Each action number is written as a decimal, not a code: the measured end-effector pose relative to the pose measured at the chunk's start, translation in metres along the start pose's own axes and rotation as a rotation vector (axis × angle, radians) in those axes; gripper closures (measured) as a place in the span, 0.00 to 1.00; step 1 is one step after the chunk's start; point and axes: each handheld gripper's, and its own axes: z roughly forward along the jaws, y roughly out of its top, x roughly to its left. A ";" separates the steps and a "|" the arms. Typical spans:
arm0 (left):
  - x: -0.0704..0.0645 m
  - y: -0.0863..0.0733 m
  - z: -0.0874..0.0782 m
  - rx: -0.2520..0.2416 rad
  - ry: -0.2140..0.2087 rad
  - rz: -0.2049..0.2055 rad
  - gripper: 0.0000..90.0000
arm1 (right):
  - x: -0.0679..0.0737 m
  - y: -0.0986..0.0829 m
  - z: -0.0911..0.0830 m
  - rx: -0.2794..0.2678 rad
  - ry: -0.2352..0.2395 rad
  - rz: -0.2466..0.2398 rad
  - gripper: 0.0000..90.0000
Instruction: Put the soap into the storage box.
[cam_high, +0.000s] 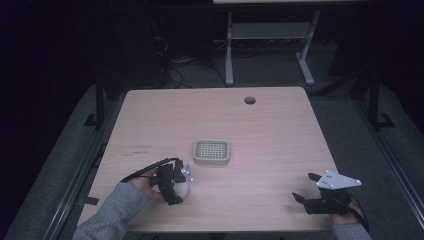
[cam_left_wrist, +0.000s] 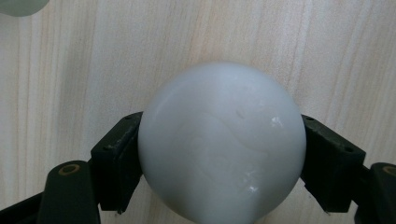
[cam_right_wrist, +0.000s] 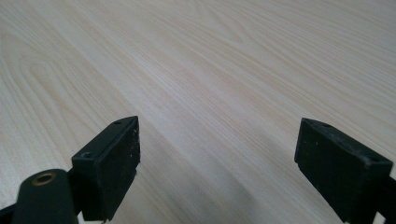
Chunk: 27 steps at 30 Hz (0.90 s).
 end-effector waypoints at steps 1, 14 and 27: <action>0.000 0.000 0.000 0.000 0.000 0.000 0.26 | 0.000 0.000 0.000 0.000 0.000 0.003 0.15; -0.001 0.000 -0.001 0.014 0.003 -0.013 0.26 | 0.000 0.000 -0.001 -0.007 0.002 0.005 0.15; -0.003 0.000 -0.003 0.006 -0.007 -0.009 0.26 | -0.002 -0.001 -0.001 -0.009 0.002 0.003 0.15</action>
